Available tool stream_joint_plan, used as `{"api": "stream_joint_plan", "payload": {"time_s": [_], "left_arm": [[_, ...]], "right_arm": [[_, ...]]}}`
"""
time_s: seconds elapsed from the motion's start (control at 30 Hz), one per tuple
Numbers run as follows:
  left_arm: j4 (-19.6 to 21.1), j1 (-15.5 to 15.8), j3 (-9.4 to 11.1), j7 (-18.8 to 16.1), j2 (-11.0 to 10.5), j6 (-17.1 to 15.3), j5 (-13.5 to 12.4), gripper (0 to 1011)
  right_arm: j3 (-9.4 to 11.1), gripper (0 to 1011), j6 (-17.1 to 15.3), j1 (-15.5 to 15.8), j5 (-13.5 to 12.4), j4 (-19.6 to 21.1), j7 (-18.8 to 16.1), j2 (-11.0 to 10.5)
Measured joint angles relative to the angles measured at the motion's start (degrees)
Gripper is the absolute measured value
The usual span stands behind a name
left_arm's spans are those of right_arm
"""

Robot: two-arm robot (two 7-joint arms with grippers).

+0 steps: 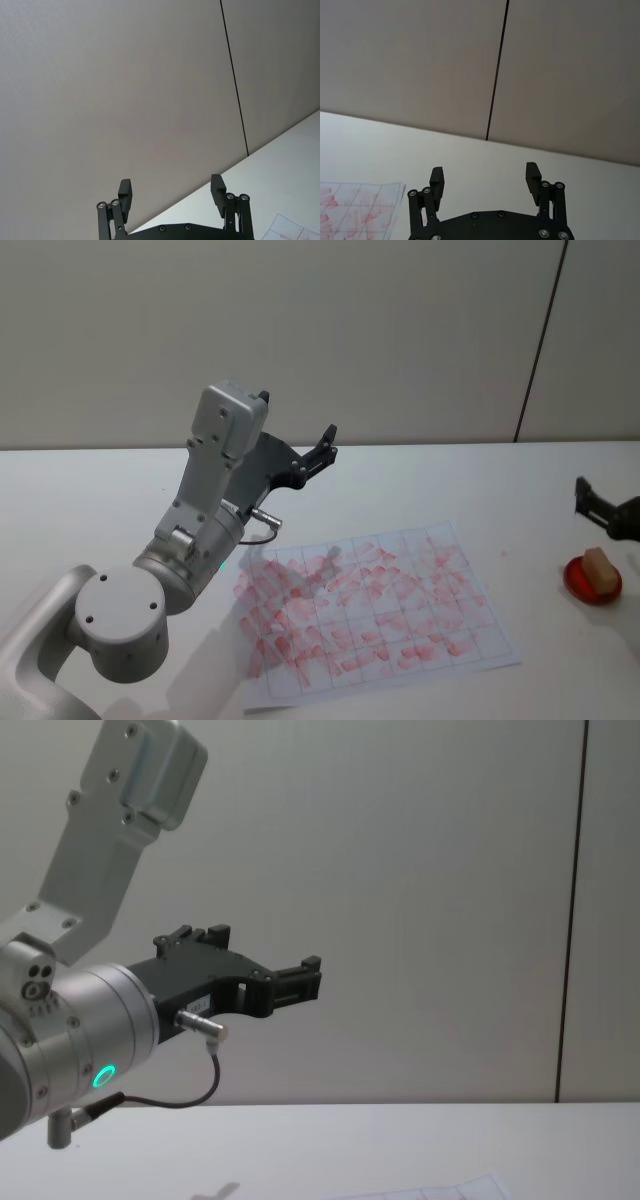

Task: Use the one hand to pick up the stamp and affix it onto the A4 paper.

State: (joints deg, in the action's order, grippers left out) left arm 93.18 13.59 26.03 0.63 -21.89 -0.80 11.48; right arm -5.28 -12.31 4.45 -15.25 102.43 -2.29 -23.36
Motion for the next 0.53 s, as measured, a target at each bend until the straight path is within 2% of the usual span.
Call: {"api": "stream_joint_plan", "payload": {"time_s": [0.3,0.53], "left_arm": [[0.00,0.00,0.00,0.00,0.00,0.00,0.00,1001],[0.00,0.00,0.00,0.00,0.00,0.00,0.00,1001]], "right_arm": [[0.63,1001,5.10,1.59,2.01,2.59,0.64,-0.79],[0.92,1001,6.99,2.22,2.81,3.63,0.86,-1.11]]}}
